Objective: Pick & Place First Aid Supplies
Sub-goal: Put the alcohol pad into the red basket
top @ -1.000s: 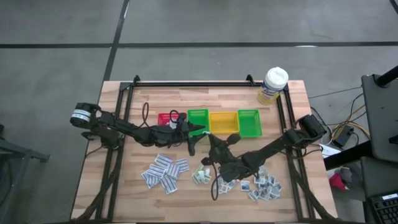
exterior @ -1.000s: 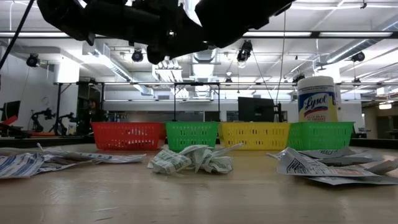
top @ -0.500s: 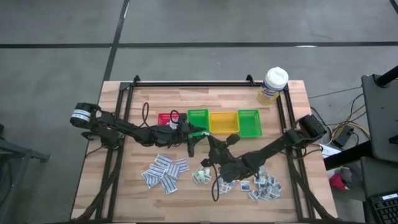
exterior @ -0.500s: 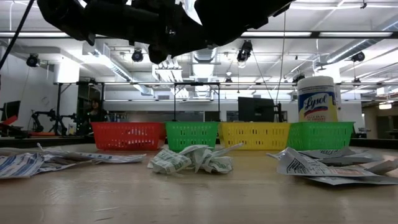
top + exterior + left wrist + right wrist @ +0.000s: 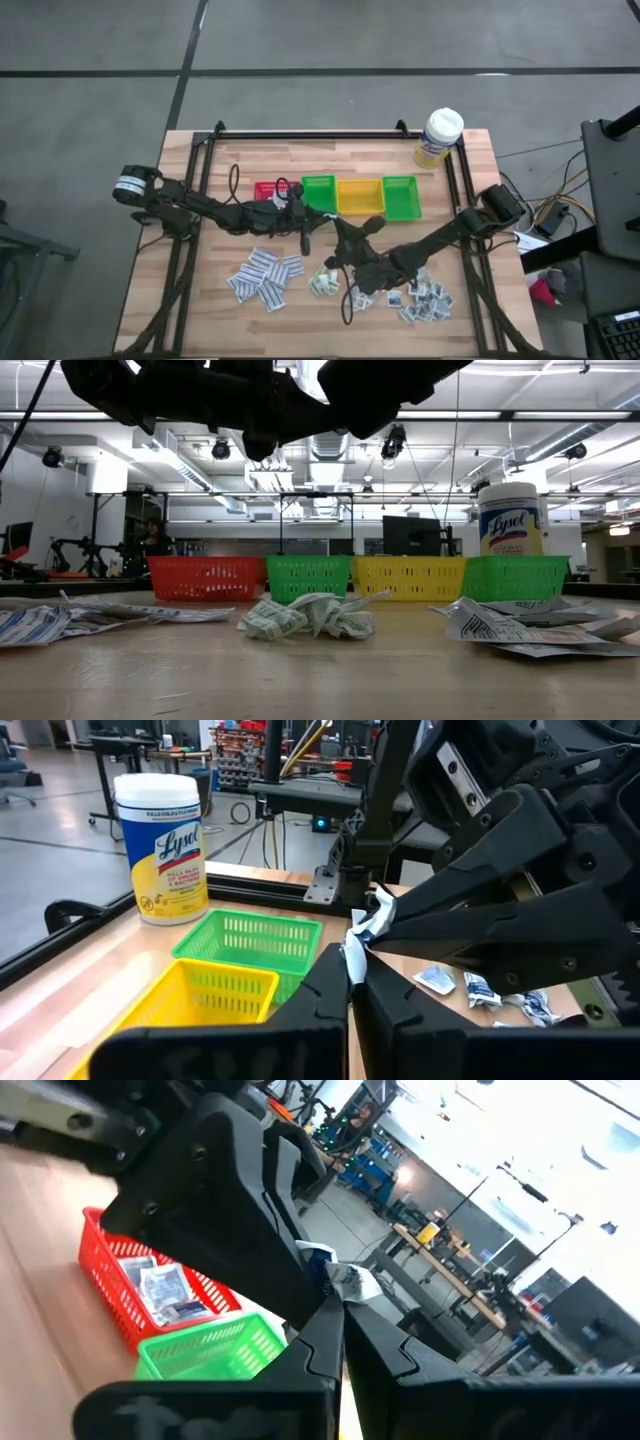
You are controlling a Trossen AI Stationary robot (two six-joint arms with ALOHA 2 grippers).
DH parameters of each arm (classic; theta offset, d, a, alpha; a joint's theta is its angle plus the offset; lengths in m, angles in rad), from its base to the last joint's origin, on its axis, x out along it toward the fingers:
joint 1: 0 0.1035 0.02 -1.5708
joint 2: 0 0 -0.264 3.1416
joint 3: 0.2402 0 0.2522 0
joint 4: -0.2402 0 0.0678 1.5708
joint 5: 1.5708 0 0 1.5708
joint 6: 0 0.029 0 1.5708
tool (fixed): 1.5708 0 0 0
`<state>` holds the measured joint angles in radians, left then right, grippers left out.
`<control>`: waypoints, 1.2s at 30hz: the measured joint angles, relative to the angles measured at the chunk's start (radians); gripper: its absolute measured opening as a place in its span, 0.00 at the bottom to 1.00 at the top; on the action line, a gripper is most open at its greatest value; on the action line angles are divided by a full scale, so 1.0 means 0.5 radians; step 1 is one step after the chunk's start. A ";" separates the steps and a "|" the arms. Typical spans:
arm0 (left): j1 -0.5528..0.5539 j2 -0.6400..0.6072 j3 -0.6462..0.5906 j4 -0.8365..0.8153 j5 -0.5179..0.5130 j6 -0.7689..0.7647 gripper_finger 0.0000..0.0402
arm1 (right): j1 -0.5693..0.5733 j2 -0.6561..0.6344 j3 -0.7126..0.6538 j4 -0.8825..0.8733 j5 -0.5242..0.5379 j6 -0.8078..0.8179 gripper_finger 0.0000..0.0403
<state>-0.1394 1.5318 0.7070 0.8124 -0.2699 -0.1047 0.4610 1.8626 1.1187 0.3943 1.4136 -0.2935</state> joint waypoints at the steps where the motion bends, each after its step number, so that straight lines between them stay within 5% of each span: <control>1: 0.000 0.000 -0.001 0.000 0.001 0.000 0.00 | 0.004 0.000 0.001 -0.006 0.000 -0.030 0.02; 6: -0.001 0.000 -0.001 0.000 0.009 -0.005 0.00 | 0.018 -0.004 0.000 -0.095 -0.010 -0.058 0.07; 18: -0.004 -0.085 -0.014 -0.205 -0.099 -0.161 0.00 | 0.018 -0.005 -0.006 -0.112 0.124 -0.036 0.38; 21: -0.003 -0.164 -0.016 -0.441 -0.259 -0.242 0.00 | 0.021 -0.006 -0.010 -0.111 0.303 -0.066 0.42; 28: 0.007 -0.437 -0.018 -1.198 -0.742 -0.540 0.00 | 0.021 -0.045 -0.041 -0.109 0.314 -0.108 0.46; 36: 0.126 -0.759 -0.018 -1.966 -0.781 -0.945 0.00 | 0.021 -0.196 -0.137 -0.108 0.314 -0.096 0.46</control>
<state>-0.0763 1.1525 0.6979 -0.1709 -0.6605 -0.5773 0.4713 1.7644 1.0504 0.3401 1.5704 -0.3416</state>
